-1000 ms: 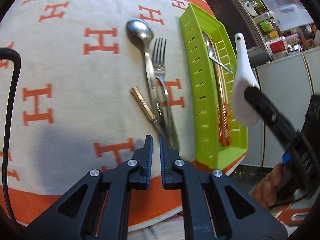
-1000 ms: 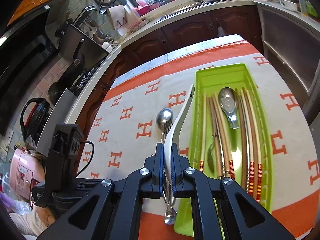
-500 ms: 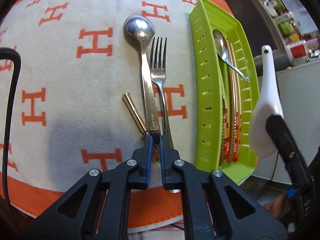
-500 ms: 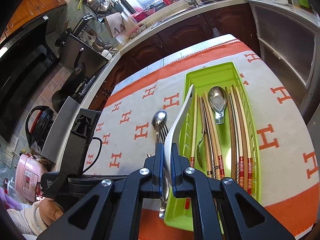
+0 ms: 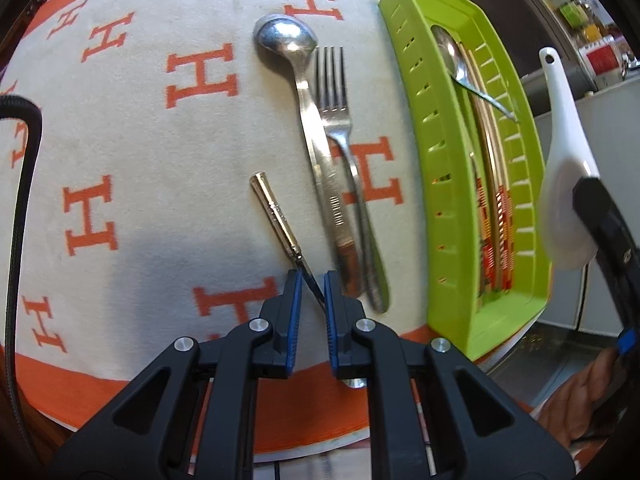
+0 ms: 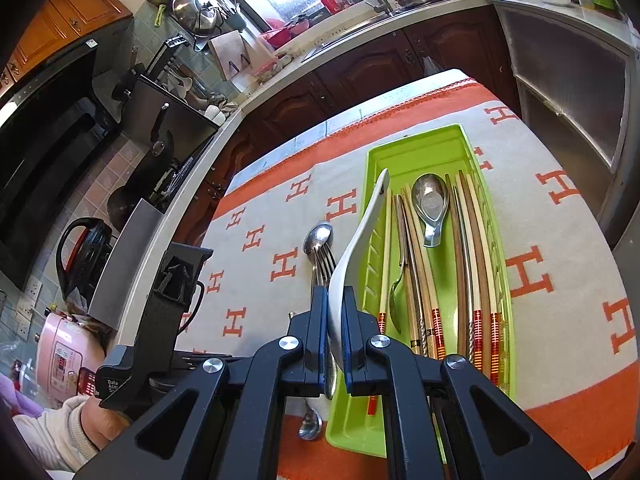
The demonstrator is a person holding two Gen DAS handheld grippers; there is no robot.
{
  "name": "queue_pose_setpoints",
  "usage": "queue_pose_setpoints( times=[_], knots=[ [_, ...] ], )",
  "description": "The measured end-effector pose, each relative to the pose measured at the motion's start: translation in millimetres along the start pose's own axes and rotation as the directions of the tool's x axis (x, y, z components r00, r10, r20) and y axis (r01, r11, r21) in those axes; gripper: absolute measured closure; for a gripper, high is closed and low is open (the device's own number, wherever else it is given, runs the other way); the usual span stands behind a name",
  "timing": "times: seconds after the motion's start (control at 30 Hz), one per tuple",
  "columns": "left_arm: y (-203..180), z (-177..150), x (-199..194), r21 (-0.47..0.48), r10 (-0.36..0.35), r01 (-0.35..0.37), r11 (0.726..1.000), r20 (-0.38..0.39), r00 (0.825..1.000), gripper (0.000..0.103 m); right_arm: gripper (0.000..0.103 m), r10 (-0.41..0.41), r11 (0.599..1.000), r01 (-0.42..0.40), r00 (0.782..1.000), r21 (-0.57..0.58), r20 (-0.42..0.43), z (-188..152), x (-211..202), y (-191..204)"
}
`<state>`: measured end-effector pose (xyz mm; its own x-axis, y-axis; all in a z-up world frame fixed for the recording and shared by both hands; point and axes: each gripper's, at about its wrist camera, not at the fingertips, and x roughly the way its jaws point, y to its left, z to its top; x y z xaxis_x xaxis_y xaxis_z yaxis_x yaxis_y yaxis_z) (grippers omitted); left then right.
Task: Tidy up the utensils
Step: 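Lift the white ceramic spoon with the right gripper while the left grasps a short gold chopstick, then lower the ceramic spoon into the tray with the right gripper while the left drops the gold chopstick in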
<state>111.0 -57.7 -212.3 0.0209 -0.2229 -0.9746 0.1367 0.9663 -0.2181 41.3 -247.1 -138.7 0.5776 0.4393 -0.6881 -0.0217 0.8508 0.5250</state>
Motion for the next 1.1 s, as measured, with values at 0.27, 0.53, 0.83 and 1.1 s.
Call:
queue_pose_setpoints(
  times=[0.27,0.53,0.83,1.1],
  knots=[
    [0.8,-13.0,-2.1,0.022,0.038,-0.039,0.999,0.005,0.999,0.094,0.098,-0.002,1.0,0.002,1.0,0.009,-0.007,-2.7,-0.5,-0.7],
    [3.0,-29.3,-11.9,0.0,-0.015,0.015,1.0,0.03,0.999,0.101,0.098,-0.004,1.0,0.004,1.0,0.007,-0.009,-4.5,0.2,1.6],
    [9.4,-26.7,-57.7,-0.024,-0.121,0.124,0.992,0.074,0.99,0.101,0.097,-0.036,0.997,0.039,0.999,0.061,-0.038,-9.4,3.7,-23.9],
    [-34.2,1.5,-86.2,0.022,-0.243,0.243,0.97,0.122,0.962,0.101,0.097,-0.097,0.991,0.105,0.991,0.081,-0.089,-17.9,16.4,-51.9]
  ],
)
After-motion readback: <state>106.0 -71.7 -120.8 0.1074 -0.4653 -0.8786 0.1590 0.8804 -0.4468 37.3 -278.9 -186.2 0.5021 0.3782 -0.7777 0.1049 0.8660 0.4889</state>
